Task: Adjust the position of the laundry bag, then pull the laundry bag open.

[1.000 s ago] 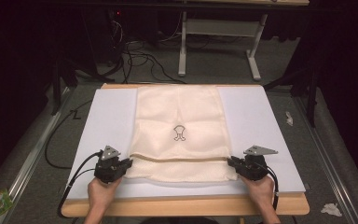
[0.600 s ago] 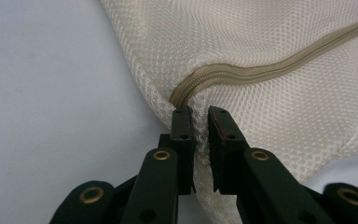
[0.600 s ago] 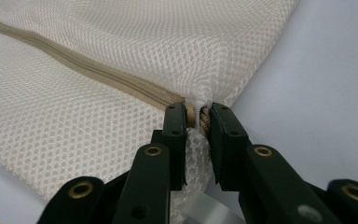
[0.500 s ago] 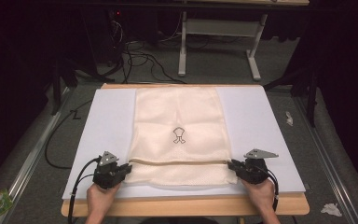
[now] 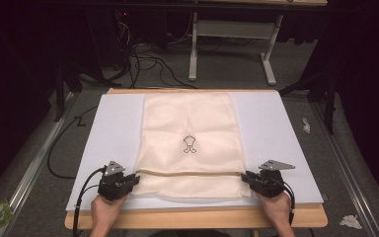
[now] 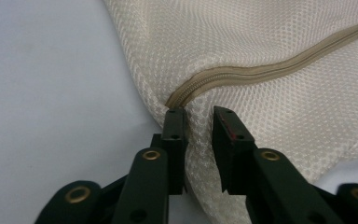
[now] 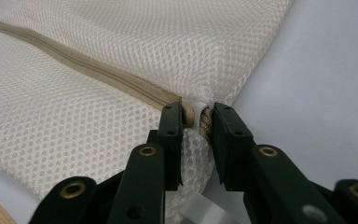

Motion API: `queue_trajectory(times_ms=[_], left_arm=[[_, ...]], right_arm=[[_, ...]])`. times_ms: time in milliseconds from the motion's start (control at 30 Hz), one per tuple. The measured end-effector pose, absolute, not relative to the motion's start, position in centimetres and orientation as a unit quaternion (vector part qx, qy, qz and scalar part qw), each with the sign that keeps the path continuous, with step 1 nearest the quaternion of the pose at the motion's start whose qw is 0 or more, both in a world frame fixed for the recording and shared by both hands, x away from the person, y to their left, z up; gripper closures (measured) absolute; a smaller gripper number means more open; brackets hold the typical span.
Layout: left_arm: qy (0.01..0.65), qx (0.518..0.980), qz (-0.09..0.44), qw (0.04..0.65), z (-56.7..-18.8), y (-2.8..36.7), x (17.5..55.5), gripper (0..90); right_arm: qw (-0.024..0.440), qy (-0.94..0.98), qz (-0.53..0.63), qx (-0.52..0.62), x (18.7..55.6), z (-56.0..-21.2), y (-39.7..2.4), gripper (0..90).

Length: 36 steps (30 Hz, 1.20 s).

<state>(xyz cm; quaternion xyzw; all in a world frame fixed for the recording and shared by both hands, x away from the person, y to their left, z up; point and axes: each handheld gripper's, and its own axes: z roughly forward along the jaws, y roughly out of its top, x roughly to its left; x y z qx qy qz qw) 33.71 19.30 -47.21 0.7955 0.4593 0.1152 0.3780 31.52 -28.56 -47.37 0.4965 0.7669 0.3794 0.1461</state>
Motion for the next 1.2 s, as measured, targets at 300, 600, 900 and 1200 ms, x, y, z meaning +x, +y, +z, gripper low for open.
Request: queue_trajectory(times_ms=[300, 600, 900, 1200], left_arm=[[0.427, 0.79, 0.179, 0.402, -45.0, 18.2, 33.6, 48.6], [0.414, 0.798, 0.17, 0.405, -45.8, 15.5, 36.2, 47.0], [0.413, 0.808, 0.179, 0.381, -48.0, 14.2, 37.5, 46.5], [0.418, 0.802, 0.177, 0.388, -48.5, 14.4, 37.4, 45.6]], right_arm=[[0.129, 0.742, 0.421, 0.506, 31.5, -46.7, -30.2, 52.3], [0.142, 0.723, 0.42, 0.53, 32.8, -46.4, -30.6, 51.1], [0.137, 0.715, 0.394, 0.562, 35.4, -46.2, -30.7, 43.0], [0.11, 0.727, 0.359, 0.574, 37.2, -46.3, -30.0, 37.6]])
